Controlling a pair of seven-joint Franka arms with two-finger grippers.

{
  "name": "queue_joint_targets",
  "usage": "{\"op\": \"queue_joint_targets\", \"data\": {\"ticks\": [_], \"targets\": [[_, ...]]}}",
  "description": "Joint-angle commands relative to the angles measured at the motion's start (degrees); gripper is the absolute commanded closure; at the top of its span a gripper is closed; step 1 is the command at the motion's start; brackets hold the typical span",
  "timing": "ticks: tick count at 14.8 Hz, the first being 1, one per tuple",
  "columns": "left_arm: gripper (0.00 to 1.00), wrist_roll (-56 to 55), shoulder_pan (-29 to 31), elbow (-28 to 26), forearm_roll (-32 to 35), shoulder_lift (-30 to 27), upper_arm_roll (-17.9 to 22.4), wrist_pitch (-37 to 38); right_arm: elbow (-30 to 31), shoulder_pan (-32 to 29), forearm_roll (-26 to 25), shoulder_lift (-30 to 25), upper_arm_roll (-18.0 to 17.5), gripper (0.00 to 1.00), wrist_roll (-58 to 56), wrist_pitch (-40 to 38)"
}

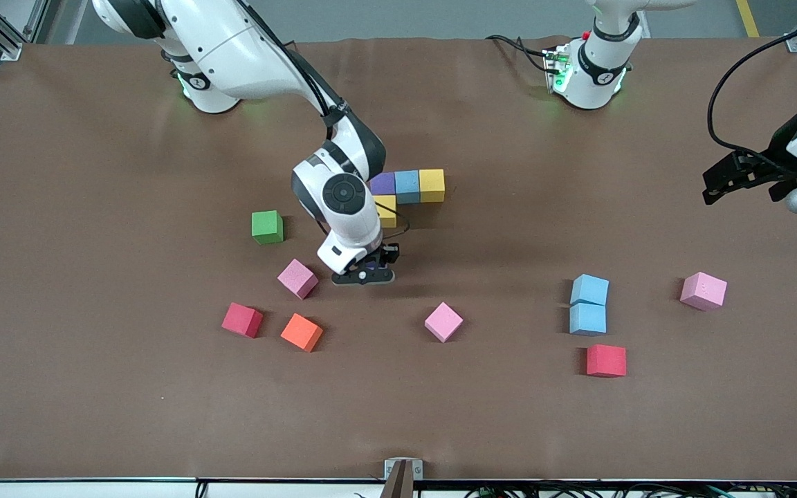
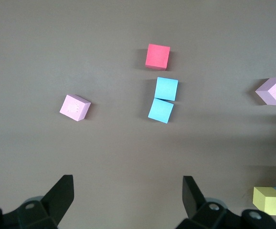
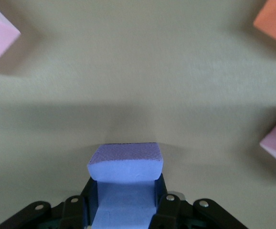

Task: Arrange 11 blocks into digit 3
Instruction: 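Carry the purple cube below the yellow cube while the left gripper reaches pink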

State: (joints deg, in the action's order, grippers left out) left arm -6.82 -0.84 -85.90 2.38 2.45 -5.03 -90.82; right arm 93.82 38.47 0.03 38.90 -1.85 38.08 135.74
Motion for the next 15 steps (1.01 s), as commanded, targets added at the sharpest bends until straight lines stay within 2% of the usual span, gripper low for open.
{"op": "queue_joint_targets", "data": {"ticks": [1, 8, 15], "targets": [[0.0, -0.38, 0.05, 0.47, 0.35, -0.78, -0.07, 0.9, 4.79, 1.52, 0.76, -3.48, -0.09, 0.8, 3.75, 1.37], [0.0, -0.47, -0.22, 0.38, 0.35, 0.45, -0.16, 0.38, 6.72, 3.45, 0.67, -3.92, 0.0, 0.8, 7.1, 1.37], [0.0, -0.65, -1.01, 0.2, 0.35, 5.89, -0.69, -1.72, 8.39, 3.98, 0.5, -5.06, 0.09, 0.8, 7.89, 1.37]]}}
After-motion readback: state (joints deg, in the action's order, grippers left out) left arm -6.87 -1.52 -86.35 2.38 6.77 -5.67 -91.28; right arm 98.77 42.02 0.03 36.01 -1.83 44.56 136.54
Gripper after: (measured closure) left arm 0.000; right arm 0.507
